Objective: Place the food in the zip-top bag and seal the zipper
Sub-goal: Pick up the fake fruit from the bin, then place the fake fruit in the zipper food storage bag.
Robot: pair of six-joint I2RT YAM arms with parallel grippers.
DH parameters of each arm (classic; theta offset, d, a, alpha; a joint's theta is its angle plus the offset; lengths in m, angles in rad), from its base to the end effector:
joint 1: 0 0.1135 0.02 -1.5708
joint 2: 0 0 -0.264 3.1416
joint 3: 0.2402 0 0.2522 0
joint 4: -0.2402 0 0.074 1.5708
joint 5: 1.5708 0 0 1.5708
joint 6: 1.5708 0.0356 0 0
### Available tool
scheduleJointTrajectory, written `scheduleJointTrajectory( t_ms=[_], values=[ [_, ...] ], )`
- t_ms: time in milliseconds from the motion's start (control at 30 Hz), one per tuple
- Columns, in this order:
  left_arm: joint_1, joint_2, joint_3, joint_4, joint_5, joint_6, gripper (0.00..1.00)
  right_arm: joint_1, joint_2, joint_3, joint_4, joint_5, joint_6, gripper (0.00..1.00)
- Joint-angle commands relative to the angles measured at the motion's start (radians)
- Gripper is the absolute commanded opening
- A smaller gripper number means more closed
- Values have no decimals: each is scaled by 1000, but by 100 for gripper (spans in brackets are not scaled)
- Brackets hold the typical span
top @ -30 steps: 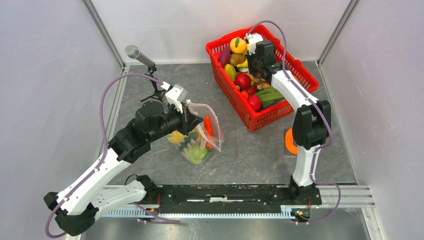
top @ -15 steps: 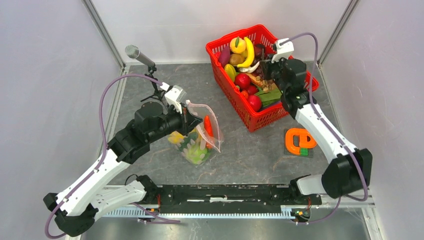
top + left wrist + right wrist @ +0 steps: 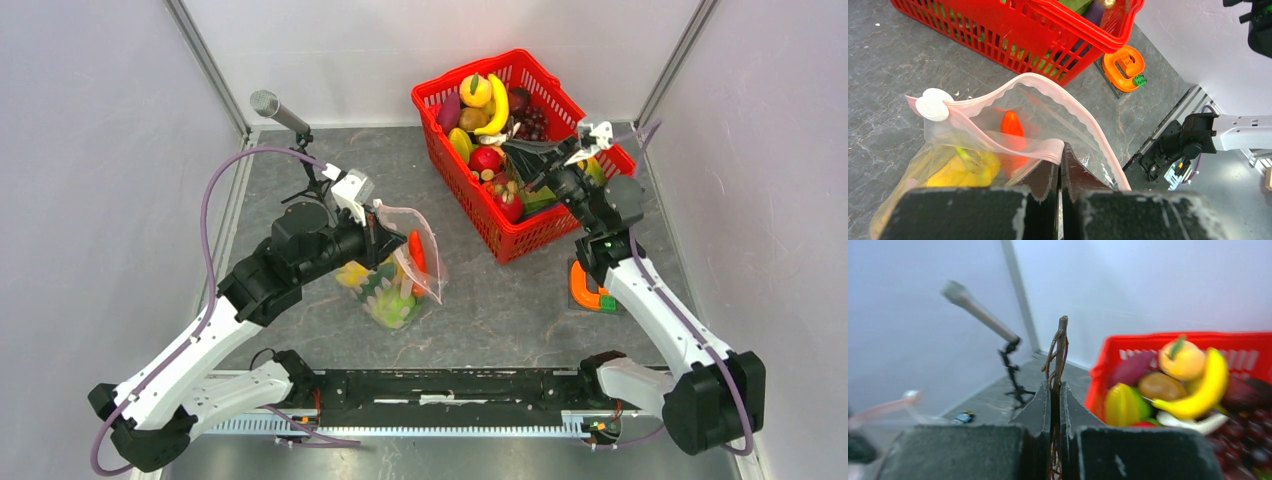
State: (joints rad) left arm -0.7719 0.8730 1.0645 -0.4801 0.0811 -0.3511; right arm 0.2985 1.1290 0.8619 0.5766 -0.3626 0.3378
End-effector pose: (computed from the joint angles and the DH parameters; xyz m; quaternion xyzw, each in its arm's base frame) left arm 0.1301 -0.1307 0.3902 0.1910 0.7781 -0.3457 0.4885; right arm 0.2461 0.0889 0.3780 -0.1342 0.5828 0.3495 0.7213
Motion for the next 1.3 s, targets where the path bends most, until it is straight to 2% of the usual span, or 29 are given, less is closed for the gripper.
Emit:
scheduleJointTrajectory(
  t_ms=[0,233,467,600,933,1067,1267],
  values=[
    [-4,1,-4,61,-11,-35,3,9,-60,-70,320,-170,249,0],
    [-4,-5,-14,72,-27,-48,3,108,-72,-127,486,-235,418,0],
    [-4,-11,-17,74,-57,-64,3,300,-32,-107,582,-227,438,0],
    [-4,-6,-14,65,-61,-65,3,362,4,-104,661,-207,469,0],
    [-4,-27,-14,61,-53,-66,3,464,112,-61,618,-149,409,0],
    [-4,-36,-14,60,-48,-68,3,498,100,-25,400,-60,245,0],
    [-4,-53,-17,65,-52,-62,3,505,114,-40,276,35,124,0]
  ],
)
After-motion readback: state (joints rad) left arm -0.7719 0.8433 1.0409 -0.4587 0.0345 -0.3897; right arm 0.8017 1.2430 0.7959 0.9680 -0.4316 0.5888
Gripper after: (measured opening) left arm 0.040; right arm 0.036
